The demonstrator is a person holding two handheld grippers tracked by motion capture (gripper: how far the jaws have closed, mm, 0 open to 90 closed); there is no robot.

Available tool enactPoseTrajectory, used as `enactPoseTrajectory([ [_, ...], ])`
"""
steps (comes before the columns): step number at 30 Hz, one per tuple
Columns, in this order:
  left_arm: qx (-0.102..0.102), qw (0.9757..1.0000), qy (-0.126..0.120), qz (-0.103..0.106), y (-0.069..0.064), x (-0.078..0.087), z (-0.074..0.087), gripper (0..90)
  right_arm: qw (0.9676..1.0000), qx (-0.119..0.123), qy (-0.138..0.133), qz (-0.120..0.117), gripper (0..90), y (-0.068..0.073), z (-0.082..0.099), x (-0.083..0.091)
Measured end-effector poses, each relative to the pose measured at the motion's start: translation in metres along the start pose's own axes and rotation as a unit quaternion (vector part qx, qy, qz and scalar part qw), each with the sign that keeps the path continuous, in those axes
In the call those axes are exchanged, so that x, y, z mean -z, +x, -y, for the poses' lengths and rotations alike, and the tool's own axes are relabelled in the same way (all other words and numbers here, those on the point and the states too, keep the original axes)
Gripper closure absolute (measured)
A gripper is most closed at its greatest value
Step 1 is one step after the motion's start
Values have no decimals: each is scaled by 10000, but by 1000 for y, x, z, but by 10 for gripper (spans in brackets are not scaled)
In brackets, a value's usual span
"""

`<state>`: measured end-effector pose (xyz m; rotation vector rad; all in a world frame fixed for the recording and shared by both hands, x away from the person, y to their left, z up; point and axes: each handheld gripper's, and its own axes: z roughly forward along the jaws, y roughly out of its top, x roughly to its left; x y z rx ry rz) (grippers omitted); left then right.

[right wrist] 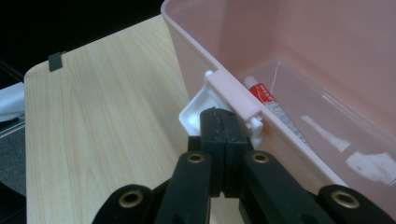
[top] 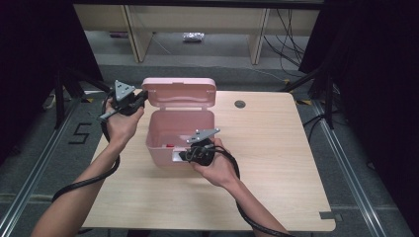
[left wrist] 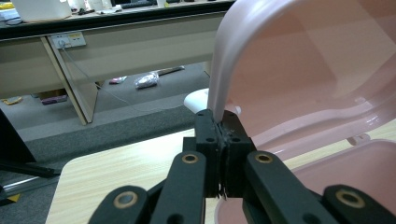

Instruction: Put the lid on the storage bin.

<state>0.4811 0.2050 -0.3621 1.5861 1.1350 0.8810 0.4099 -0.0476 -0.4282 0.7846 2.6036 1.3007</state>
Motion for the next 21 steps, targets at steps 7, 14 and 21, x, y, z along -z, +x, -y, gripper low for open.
enactPoseTrajectory([
  [7, -65, 10000, 23, 7, -1, 3, 2, 880, 10000, 13, -6, 0, 900, 0, 0, 0],
  [14, -128, 9999, 32, 13, -2, 7, 5, 879, 10000, 13, -8, -1, 900, 0, 0, 0],
  [21, -198, 9998, 45, 24, -4, 11, 8, 879, 10000, 12, -9, 2, 900, 0, 0, 0],
])
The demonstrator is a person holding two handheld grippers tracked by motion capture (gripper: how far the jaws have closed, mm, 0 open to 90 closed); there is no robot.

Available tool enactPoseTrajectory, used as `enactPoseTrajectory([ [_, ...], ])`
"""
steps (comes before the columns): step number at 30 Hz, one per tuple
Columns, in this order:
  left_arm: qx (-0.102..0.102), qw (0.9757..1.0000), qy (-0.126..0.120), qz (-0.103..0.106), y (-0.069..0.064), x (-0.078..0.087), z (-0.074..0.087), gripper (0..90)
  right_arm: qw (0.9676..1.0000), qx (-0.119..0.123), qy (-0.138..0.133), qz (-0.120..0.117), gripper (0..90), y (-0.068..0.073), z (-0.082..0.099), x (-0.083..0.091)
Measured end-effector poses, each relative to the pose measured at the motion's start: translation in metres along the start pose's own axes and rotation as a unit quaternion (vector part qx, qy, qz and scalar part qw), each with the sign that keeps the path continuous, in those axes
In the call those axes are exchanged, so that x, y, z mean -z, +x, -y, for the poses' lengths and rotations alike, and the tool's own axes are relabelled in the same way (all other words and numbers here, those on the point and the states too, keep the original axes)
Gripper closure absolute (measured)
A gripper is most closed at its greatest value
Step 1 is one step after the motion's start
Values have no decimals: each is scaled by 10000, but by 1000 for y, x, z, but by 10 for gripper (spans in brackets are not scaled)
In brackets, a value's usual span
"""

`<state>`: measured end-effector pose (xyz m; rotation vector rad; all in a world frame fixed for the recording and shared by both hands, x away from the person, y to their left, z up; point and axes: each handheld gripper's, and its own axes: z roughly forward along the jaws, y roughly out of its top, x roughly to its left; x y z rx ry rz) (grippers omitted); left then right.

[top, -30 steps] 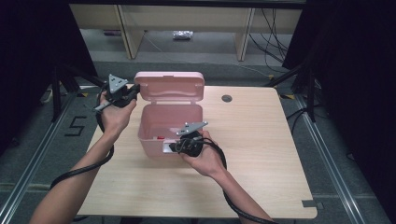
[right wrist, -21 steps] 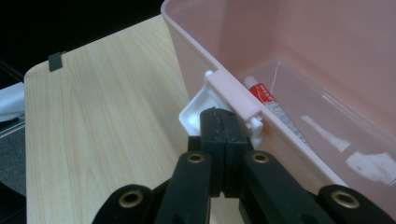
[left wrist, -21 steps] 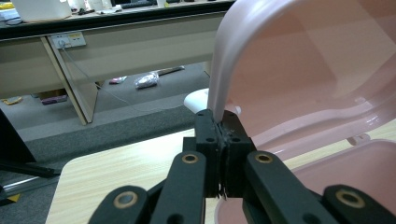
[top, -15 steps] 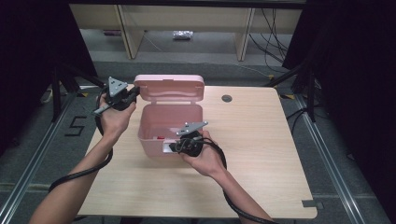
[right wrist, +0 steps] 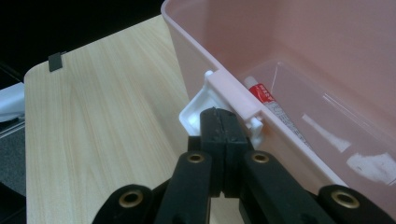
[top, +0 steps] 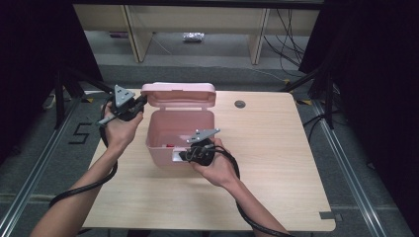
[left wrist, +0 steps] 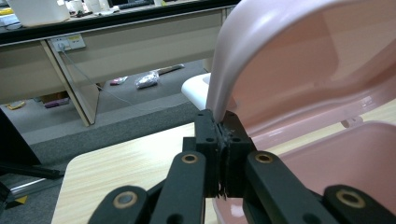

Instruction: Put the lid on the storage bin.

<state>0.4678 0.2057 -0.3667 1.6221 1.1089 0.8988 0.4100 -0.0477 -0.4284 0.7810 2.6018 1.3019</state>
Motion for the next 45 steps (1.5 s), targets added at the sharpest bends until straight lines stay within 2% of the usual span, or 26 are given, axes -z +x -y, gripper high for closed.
enactPoseTrajectory([
  [26, -105, 9999, 92, 51, -4, 10, 8, 873, 10000, -18, 23, 10, 900, 1, 0, 0],
  [45, -212, 9996, 158, 64, -7, 19, 21, 867, 10000, 14, 17, 11, 900, 0, -1, 0],
])
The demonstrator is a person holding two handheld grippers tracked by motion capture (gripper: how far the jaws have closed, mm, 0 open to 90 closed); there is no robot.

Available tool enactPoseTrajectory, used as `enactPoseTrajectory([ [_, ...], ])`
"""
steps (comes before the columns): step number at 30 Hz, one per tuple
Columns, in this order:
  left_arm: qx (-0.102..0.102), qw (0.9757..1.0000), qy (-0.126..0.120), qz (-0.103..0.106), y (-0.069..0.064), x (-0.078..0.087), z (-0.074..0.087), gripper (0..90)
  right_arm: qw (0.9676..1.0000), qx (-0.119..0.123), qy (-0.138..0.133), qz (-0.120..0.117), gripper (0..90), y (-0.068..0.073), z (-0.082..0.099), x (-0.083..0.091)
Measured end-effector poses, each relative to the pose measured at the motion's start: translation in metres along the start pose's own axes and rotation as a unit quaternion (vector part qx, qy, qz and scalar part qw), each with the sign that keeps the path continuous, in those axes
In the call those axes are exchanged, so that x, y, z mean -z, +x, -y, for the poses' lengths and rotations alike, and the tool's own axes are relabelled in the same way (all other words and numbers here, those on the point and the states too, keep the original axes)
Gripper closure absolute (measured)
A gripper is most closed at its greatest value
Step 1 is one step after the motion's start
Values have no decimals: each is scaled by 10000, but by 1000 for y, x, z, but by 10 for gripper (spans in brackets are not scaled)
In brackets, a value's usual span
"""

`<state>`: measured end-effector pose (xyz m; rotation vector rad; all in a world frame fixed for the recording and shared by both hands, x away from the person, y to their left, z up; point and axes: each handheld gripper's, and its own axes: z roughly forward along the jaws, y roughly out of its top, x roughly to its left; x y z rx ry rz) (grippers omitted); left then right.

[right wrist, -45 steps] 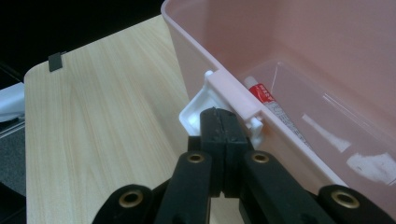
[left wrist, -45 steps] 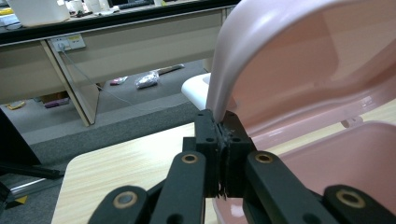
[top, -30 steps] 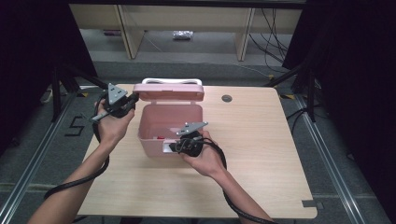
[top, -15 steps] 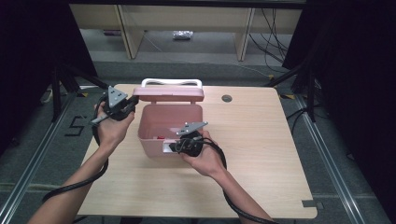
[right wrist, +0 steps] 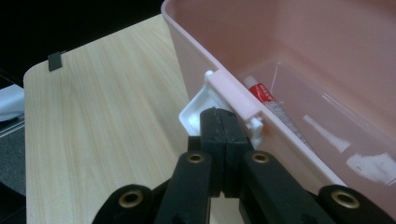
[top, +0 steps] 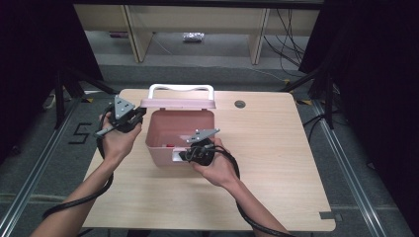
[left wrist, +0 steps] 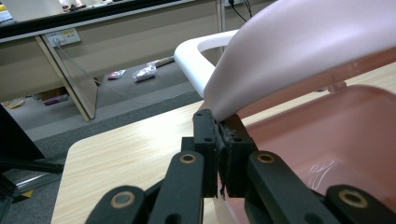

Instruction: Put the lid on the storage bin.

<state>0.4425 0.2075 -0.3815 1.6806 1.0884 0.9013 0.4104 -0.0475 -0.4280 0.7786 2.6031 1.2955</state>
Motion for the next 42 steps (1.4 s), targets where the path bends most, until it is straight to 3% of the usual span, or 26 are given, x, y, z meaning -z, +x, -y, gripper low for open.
enactPoseTrajectory([
  [15, -12, 10000, 55, 7, -4, 5, 10, 862, 10000, -22, 5, -15, 900, 0, 0, 0],
  [22, 48, 9999, 103, 62, -5, 8, 17, 866, 10000, -12, -1, 5, 900, 1, 0, 0],
  [24, 161, 9997, 115, 142, -4, 8, 20, 900, 10000, -38, 5, 15, 900, 1, 0, 0],
  [27, 56, 9998, 152, 113, -6, 9, 23, 900, 10000, 10, -10, -4, 900, 0, -1, -1],
  [32, 156, 9996, 160, 168, -7, 9, 25, 900, 10000, 9, -6, -4, 900, 0, -1, -1],
  [42, 169, 9990, 321, 250, -5, 13, 32, 900, 10000, -19, 10, 33, 900, 1, -1, 0],
])
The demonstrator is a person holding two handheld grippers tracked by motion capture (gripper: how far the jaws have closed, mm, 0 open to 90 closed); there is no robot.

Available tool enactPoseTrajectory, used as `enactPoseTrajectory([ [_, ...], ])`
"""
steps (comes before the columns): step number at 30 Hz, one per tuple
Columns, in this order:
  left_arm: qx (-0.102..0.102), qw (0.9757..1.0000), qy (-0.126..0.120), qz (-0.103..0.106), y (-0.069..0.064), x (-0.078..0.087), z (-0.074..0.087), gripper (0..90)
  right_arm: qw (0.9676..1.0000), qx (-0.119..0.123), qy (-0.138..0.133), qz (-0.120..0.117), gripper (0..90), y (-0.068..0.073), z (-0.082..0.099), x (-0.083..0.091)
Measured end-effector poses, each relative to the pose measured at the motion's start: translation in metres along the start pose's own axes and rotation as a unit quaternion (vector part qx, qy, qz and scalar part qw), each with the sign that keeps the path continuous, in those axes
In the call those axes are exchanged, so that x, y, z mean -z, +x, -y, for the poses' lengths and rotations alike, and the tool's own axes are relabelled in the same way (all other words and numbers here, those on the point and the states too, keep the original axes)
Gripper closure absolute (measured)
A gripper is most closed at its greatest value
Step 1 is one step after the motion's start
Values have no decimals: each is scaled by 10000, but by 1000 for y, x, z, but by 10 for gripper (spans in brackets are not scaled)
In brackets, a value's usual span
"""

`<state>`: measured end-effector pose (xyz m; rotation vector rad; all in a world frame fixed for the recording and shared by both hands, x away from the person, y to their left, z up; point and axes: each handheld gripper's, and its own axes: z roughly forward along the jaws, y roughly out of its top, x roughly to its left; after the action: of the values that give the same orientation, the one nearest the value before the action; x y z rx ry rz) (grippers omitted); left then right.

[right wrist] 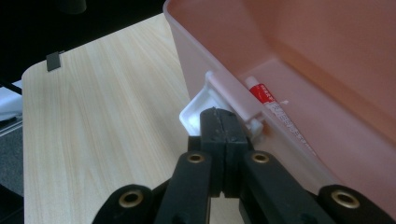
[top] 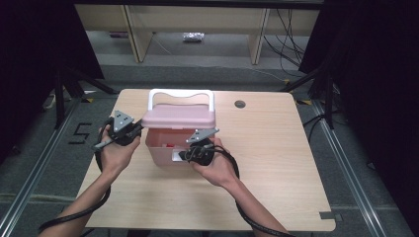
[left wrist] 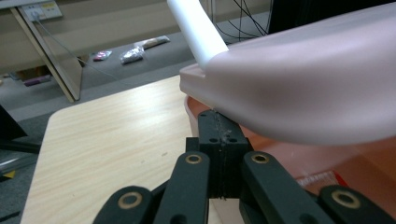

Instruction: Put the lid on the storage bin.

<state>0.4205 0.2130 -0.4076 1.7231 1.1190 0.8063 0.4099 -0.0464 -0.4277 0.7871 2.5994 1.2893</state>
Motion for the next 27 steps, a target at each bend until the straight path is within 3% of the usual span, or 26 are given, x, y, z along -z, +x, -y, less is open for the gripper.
enactPoseTrajectory([
  [15, 59, 9997, 197, 111, 4, 5, 15, 900, 10000, -21, -17, 3, 900, 1, 0, 0],
  [24, 146, 9998, -60, 82, 7, 22, 15, 900, 10000, 52, -42, 32, 900, 1, 0, 0],
  [27, 195, 9996, -181, 78, 8, 27, 18, 896, 9997, 51, -242, 20, 900, 2, -1, 5],
])
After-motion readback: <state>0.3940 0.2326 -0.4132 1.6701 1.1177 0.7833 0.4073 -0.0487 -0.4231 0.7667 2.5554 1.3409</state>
